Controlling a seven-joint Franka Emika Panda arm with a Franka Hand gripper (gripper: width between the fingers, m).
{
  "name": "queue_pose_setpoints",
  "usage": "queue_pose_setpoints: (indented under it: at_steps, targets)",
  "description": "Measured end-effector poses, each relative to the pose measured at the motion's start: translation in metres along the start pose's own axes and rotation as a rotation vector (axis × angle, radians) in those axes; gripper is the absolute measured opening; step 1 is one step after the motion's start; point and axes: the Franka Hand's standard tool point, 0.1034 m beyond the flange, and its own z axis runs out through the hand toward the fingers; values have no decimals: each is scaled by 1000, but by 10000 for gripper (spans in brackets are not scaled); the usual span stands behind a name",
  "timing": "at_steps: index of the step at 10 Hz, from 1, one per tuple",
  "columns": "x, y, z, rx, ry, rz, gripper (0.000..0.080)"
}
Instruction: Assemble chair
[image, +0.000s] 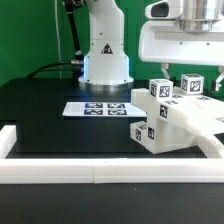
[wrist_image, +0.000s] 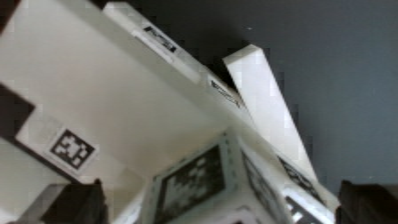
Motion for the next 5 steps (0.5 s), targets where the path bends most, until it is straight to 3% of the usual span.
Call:
queue_pose_setpoints:
  at_steps: [5]
  targets:
    - [2, 4, 1, -9, 2, -285, 649]
